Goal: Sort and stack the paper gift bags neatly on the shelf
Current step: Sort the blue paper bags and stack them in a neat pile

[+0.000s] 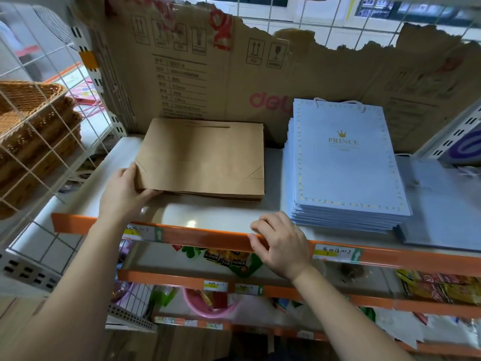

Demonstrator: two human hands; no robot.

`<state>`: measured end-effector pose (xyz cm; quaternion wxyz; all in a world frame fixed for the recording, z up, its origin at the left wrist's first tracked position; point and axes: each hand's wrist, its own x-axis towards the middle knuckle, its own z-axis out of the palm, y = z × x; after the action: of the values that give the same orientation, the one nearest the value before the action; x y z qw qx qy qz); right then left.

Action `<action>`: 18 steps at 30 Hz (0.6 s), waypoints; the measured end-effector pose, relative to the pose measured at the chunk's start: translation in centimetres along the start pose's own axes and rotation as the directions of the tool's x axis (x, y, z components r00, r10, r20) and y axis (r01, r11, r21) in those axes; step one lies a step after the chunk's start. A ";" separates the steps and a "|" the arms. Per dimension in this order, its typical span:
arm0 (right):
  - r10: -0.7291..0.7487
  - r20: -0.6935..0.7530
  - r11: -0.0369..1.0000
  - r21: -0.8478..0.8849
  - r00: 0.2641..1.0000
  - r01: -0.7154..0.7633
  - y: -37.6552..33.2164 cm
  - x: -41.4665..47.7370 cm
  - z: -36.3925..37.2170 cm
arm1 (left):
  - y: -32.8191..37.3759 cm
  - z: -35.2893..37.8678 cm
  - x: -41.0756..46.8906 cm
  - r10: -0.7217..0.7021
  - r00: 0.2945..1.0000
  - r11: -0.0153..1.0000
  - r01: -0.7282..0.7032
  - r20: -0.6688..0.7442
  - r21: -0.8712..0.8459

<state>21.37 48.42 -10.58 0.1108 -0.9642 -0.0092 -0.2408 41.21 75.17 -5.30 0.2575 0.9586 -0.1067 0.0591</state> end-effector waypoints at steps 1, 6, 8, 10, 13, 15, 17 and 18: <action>0.004 0.006 1.000 0.004 1.000 -0.004 0.0 0.0 0.0 | -0.1 0.1 0.2 -0.006 1.000 1.000 0.006 -0.002 0.014; 0.019 0.039 0.999 0.027 0.999 -0.020 0.0 -0.1 -0.5 | 0.3 -0.5 0.7 -0.004 0.999 0.989 -0.002 0.042 0.150; 0.032 0.075 0.997 0.063 0.997 -0.037 -0.1 0.1 -0.8 | 0.8 -0.7 0.4 0.041 0.998 0.980 -0.050 0.048 0.195; 0.049 0.122 0.990 0.127 0.991 -0.064 -0.2 0.2 -1.2 | 2.0 -0.7 -0.2 0.167 0.985 0.975 -0.172 0.046 0.141; 0.071 0.133 0.969 0.225 0.989 -0.100 -0.5 -0.1 -2.2 | 5.7 -0.2 -2.1 0.365 0.931 0.931 -0.364 -0.004 0.037; 0.062 0.094 0.962 0.259 0.994 -0.084 -0.4 -0.8 -3.3 | 9.0 0.3 -3.5 0.493 0.870 0.870 -0.490 -0.033 0.056; 0.045 0.044 0.961 0.271 0.998 -0.055 0.0 -1.4 -4.8 | 12.2 0.6 -4.7 0.579 0.814 0.814 -0.574 -0.047 0.093; 0.045 0.014 0.961 0.274 0.999 -0.047 0.4 -1.7 -5.5 | 13.5 0.8 -5.2 0.605 0.794 0.794 -0.599 -0.050 0.101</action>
<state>17.30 46.85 -6.73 0.2487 -0.9404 -0.0203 -0.2309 33.01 64.25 -0.33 0.1909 0.8811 -0.3932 0.1805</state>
